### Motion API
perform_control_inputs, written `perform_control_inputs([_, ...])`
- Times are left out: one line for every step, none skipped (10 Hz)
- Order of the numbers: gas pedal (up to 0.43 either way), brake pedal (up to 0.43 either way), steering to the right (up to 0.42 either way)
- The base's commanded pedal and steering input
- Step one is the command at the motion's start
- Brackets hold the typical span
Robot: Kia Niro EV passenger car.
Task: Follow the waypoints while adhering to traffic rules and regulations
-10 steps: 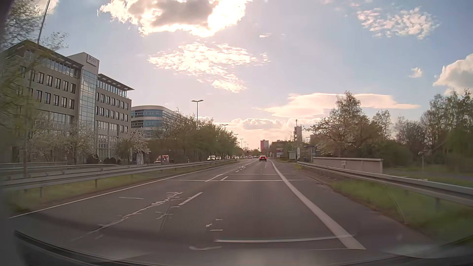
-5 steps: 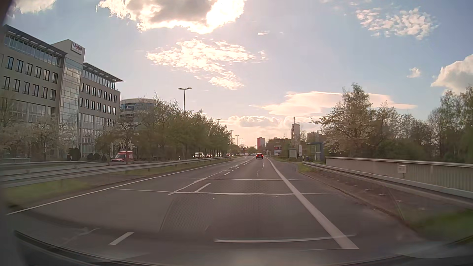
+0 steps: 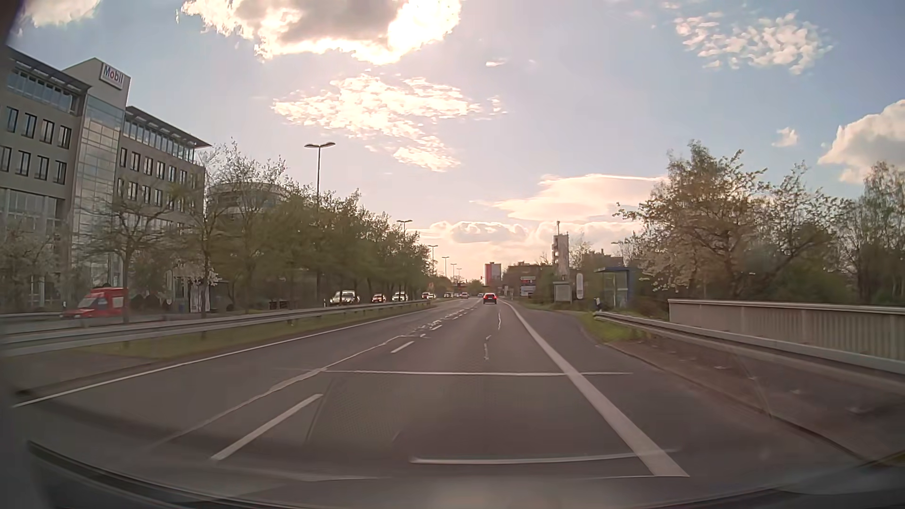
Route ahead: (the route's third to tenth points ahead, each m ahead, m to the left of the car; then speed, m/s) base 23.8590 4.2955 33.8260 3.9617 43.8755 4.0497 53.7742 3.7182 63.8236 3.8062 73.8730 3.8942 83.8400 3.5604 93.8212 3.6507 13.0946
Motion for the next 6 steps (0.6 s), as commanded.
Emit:
perform_control_inputs([0.0,0.0,0.004])
perform_control_inputs([0.0,0.0,0.001])
perform_control_inputs([0.0,0.0,-0.002])
perform_control_inputs([0.0,0.0,-0.003])
perform_control_inputs([0.0,0.0,-0.003])
perform_control_inputs([0.0,0.0,-0.002])
